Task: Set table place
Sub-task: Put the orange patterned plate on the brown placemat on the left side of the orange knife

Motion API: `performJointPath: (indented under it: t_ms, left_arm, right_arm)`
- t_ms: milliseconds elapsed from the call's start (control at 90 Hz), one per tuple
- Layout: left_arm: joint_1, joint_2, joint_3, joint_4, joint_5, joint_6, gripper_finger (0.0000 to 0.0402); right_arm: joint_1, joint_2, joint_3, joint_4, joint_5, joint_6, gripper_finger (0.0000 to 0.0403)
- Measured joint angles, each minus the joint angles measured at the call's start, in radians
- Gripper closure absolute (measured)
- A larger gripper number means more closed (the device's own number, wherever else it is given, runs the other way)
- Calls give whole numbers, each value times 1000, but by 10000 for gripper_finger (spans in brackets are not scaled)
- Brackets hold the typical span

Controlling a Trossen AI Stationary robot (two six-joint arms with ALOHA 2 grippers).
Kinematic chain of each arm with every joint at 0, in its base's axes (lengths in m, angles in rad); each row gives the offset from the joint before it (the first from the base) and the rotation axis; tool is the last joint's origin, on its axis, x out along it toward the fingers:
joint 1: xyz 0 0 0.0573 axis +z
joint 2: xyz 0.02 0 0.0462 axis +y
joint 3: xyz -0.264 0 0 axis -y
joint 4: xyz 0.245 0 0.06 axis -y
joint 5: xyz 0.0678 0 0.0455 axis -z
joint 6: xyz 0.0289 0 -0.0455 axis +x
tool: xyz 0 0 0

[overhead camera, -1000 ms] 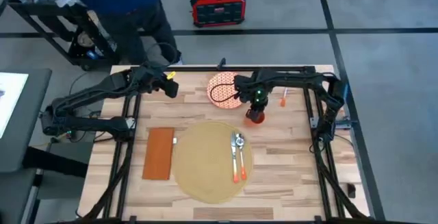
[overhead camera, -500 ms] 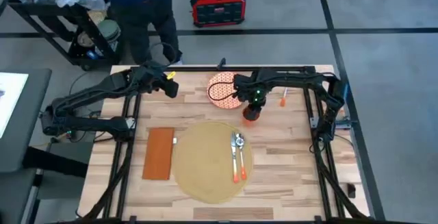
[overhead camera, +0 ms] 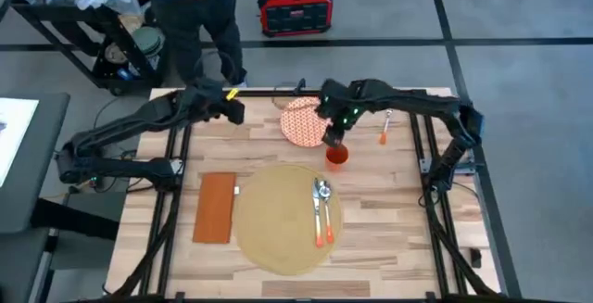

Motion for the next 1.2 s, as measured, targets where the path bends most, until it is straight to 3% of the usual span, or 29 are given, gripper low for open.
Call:
performJointPath:
  t_ms: [156, 300, 522, 667, 844, 1200]
  left_arm:
    - [105, 176, 0, 159, 255, -23, 345]
    - [165, 367, 0, 273, 384, -5, 345]
    - [239, 591, -1, 470, 632, -141, 345]
    - [244, 636, -1, 528, 648, -200, 345]
    - [238, 635, -1, 575, 684, -238, 345]
    - [251, 635, 0, 427, 692, -168, 345]
  right_arm:
    - [-103, -18, 5, -1, 59, -27, 289]
    - [-225, -17, 6, 7, 64, -74, 289]
    - [-385, -4, 6, 140, -50, -79, 289]
    - [-425, 36, 6, 153, -92, -89, 289]
    - [-451, 149, 6, 215, -258, -53, 289]
    - [-447, 299, 6, 232, -356, -65, 289]
